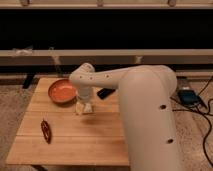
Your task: Place the white sponge in the ceramic cup
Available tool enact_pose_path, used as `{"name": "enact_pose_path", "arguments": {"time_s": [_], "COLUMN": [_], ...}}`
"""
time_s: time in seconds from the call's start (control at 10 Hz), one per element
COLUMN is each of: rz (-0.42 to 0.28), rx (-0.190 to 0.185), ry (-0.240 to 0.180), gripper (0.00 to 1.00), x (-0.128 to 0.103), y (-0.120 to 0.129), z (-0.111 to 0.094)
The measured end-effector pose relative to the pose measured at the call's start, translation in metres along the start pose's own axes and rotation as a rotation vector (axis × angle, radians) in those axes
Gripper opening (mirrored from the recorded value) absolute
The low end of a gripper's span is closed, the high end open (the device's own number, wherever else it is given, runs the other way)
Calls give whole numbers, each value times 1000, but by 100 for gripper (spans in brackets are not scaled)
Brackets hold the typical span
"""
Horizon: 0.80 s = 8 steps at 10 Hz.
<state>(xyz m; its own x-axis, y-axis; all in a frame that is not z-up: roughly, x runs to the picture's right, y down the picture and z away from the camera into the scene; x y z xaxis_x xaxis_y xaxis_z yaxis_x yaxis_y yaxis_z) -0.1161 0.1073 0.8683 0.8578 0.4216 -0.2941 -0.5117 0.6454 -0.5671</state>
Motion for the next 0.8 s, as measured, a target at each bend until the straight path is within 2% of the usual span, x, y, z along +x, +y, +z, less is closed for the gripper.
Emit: {"name": "enact_pose_path", "arguments": {"time_s": [0.4, 0.8], "rz": [6, -4], "rx": [-57, -71], "ry": [15, 26], "gripper": [80, 80], "x": [-3, -9], "y": [-3, -6], "z": [28, 34]}}
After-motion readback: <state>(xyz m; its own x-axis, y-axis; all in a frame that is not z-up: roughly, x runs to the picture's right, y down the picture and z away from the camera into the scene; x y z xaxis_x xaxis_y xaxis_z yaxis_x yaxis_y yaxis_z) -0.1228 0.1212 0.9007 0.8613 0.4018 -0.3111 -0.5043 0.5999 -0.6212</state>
